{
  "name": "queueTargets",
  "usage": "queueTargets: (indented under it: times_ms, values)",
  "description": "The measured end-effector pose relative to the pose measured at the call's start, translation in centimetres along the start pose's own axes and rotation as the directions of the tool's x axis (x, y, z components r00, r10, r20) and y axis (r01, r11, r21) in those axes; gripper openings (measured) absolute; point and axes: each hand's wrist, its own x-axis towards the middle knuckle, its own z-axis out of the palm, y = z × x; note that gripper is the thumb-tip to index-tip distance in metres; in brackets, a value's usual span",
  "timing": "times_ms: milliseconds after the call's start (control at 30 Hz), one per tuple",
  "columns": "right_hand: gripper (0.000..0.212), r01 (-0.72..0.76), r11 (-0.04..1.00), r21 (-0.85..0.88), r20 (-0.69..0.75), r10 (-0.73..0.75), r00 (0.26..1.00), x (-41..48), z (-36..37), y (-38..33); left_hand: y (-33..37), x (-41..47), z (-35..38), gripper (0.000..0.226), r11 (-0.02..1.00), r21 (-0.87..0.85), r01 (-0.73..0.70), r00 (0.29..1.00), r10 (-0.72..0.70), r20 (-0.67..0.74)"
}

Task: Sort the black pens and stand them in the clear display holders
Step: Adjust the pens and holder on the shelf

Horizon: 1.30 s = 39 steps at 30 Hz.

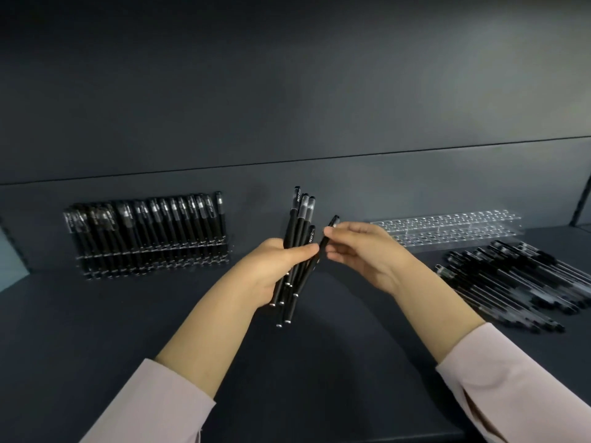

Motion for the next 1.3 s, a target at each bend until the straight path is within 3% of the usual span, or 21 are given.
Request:
queueTargets:
  times_ms: [67,200,500,833,933,1100,1300]
  values:
    - [0.009,0.059,0.997,0.056,-0.066,-0.056,0.996,0.1,2.3,-0.2,0.0,-0.3,-2.2,0.016,0.998,-0.053,-0.036,0.997,0.032,-0.071]
    - [0.035,0.222,0.974,0.041,-0.247,-0.205,0.947,1.0,6.9,0.1,-0.4,-1.2,-7.6,0.011,0.975,-0.207,-0.084,0.985,0.050,-0.163]
    - [0.032,0.445,0.895,-0.029,-0.402,-0.418,0.815,2.6,21.0,2.2,-3.2,-3.8,-22.1,0.019,0.946,-0.284,-0.158,0.979,0.112,-0.173]
    - [0.033,0.573,0.734,-0.363,-0.266,-0.671,0.692,5.3,32.2,4.7,-6.7,-3.1,-31.1,0.022,0.865,-0.429,-0.259,0.957,0.168,-0.238]
    - [0.033,0.580,0.657,-0.481,-0.187,-0.723,0.665,6.1,33.1,5.8,-7.3,-2.5,-31.5,0.021,0.880,-0.362,-0.307,0.939,0.219,-0.264]
    - [0.036,0.563,0.541,-0.624,-0.031,-0.738,0.674,7.2,32.4,8.4,-7.9,-1.8,-31.7,0.021,0.882,-0.313,-0.353,0.922,0.272,-0.275]
    - [0.037,0.531,0.489,-0.692,0.010,-0.729,0.685,8.1,32.0,9.1,-8.4,-2.1,-30.9,0.019,0.880,-0.346,-0.327,0.935,0.247,-0.256]
